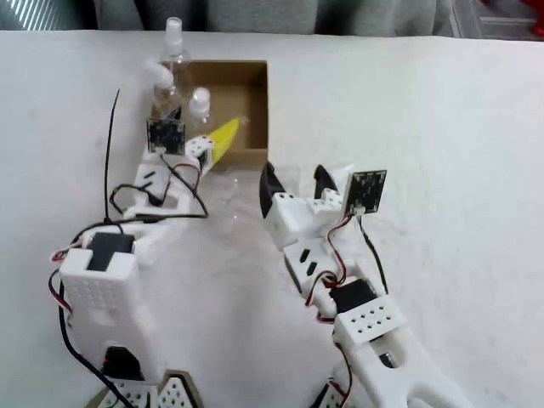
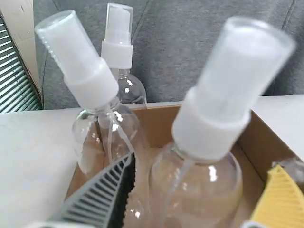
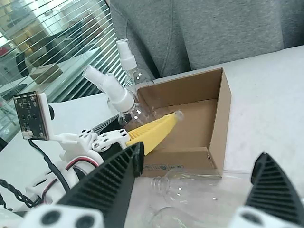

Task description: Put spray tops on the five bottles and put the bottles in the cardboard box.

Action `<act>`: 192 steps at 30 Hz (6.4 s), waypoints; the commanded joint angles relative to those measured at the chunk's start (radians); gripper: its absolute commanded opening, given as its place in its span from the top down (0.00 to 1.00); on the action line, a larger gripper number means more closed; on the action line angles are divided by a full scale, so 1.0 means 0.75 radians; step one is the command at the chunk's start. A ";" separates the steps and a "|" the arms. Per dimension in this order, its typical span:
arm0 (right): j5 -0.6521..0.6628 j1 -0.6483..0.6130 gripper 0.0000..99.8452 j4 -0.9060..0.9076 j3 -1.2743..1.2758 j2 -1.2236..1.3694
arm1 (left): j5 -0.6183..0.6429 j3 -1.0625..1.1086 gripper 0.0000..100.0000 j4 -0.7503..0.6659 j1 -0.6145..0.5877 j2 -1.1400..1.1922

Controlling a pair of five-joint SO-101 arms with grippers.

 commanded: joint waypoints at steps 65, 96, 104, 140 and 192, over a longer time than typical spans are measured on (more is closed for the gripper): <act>0.180 0.005 0.67 0.044 -0.010 0.003 | 0.164 0.724 0.91 1.731 -0.107 -2.139; 0.356 0.324 0.67 1.321 -0.841 0.545 | 0.162 0.628 0.98 1.843 -0.341 -1.431; 0.839 0.510 0.67 1.548 -1.187 0.909 | 0.151 0.630 0.98 1.829 -0.341 -1.417; 1.786 0.408 0.82 1.910 -1.890 1.713 | 0.153 0.691 0.98 1.651 -0.339 -1.415; 0.198 -0.500 0.95 1.838 -2.060 1.707 | 0.162 0.685 0.98 1.813 -0.719 -1.423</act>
